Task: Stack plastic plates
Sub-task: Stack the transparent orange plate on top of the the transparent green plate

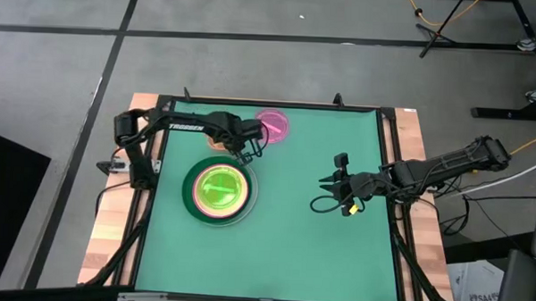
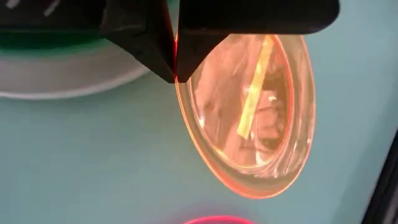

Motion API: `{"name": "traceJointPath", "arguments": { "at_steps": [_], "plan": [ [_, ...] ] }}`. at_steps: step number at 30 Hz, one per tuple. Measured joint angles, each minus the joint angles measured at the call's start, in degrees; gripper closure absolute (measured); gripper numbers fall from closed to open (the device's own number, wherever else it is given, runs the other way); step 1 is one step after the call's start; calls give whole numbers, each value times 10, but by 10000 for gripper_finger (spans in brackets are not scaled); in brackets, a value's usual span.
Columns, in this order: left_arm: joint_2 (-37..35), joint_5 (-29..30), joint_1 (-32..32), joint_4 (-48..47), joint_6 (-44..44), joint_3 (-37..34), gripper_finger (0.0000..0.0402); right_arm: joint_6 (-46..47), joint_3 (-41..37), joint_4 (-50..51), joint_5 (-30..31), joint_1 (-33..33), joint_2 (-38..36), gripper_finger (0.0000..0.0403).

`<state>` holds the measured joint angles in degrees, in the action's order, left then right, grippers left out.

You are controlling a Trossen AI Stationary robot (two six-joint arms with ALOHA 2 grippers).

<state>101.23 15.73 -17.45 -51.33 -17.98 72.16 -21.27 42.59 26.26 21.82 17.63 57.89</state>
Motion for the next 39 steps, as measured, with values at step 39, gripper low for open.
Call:
{"name": "traceJointPath", "arguments": {
  "at_steps": [39],
  "plan": [
    [-91,2,374,-57,-240,0,400,0,0,-29,0,0,0,331]
  ]
}}
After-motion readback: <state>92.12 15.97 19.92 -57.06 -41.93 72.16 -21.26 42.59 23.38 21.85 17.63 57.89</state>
